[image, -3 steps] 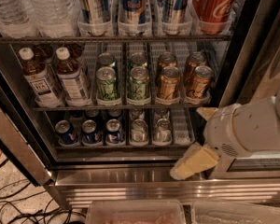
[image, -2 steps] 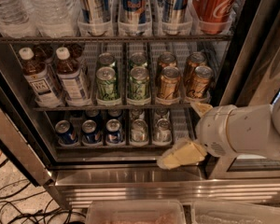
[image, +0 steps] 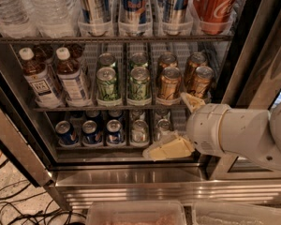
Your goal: Pick coke can from top shelf of fridge
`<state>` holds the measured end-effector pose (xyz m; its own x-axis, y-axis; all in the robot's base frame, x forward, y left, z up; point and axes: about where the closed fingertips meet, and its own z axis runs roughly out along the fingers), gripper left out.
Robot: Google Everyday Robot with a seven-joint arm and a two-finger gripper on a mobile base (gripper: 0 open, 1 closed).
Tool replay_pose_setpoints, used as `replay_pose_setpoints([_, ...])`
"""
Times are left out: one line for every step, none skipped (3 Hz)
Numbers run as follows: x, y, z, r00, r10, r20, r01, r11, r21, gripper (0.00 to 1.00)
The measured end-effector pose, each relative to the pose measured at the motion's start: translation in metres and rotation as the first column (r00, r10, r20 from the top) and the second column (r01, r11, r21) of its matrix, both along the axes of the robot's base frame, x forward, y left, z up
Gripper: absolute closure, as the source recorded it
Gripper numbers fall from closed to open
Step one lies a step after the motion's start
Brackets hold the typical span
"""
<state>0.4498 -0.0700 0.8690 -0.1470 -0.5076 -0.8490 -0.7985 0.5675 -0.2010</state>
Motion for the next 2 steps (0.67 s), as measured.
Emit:
replay_pose_setpoints([0.0000,0.0000,0.0000,1.0000,0.000,0.000,0.000,1.000,0.000,0.00])
replay_pose_setpoints([0.0046,0.0010,0.0016,0.9981,-0.050,0.037,0.048,0.997,0.054,0.00])
